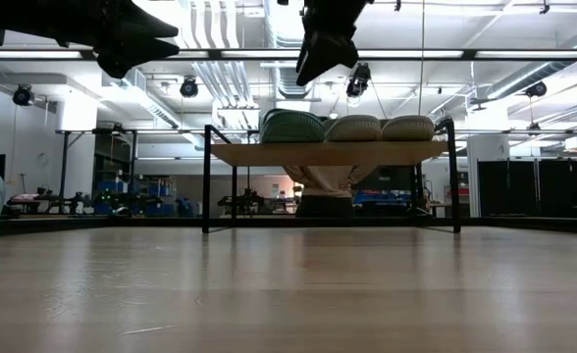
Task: Pick and place slides into the shelf
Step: Put the top green slipper on the shelf
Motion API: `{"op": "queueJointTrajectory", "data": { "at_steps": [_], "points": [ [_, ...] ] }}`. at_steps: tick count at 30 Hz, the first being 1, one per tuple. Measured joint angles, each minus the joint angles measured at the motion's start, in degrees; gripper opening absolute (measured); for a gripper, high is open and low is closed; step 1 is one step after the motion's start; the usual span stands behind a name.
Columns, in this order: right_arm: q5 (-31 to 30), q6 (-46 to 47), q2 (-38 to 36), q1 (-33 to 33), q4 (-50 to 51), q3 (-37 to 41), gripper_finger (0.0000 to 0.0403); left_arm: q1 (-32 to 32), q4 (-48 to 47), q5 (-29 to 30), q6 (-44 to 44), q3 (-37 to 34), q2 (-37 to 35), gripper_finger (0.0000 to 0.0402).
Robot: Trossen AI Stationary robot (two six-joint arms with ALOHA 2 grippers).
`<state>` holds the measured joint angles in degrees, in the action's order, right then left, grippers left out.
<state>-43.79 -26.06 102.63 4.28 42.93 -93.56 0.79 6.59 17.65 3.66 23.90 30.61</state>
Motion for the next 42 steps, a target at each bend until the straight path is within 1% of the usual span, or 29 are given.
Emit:
{"op": "queueJointTrajectory", "data": {
  "at_steps": [4, 9, 14, 17, 19, 25, 36, 39, 42],
  "points": [
    [6.2, -0.1, 0.5, -2.6, -2.0, 0.0, 0.0185, 0.0, 0.0, 0.0, 0.0, 0.0, 0.0, 0.0207],
    [6.7, -3.1, 1.9, -4.5, -3.0, 0.0, 0.0185, 0.0, 0.0, 0.0, 0.0, 0.0, 0.0, 0.0207],
    [5.8, -6.2, 3.8, -5.0, -3.4, 0.0, 0.0181, 0.0, 0.0, 0.0, -0.1, 0.0, 0.0, 0.0207],
    [0.4, -8.8, 5.3, -5.1, -5.1, 0.2, 0.0174, 0.0, 0.0, 0.0, -0.1, 0.0, 0.0, 0.0207],
    [-1.1, -10.2, 5.7, -5.1, -6.1, 0.2, 0.0168, 0.0, 0.0, 0.0, -0.1, 0.0, 0.0, 0.0207],
    [-1.2, -12.0, 6.2, -5.4, -7.5, 0.4, 0.0148, 0.0, -0.1, 0.0, -0.1, 0.0, 0.0, 0.0207],
    [-1.2, -11.7, 6.2, -8.6, -7.6, 0.6, 0.011, 0.0, -0.1, 0.0, -0.1, 0.0, 0.0, 0.0207],
    [-1.2, -10.2, 6.2, -8.8, -7.7, 0.6, 0.0089, 0.0, -0.1, 0.0, -0.1, 0.0, 0.0, 0.0207],
    [-1.3, -8.2, 6.2, -8.8, -7.7, 0.6, 0.0054, 0.0, -0.1, 0.0, -0.1, 0.0, 0.0, 0.0207]
  ]
}}
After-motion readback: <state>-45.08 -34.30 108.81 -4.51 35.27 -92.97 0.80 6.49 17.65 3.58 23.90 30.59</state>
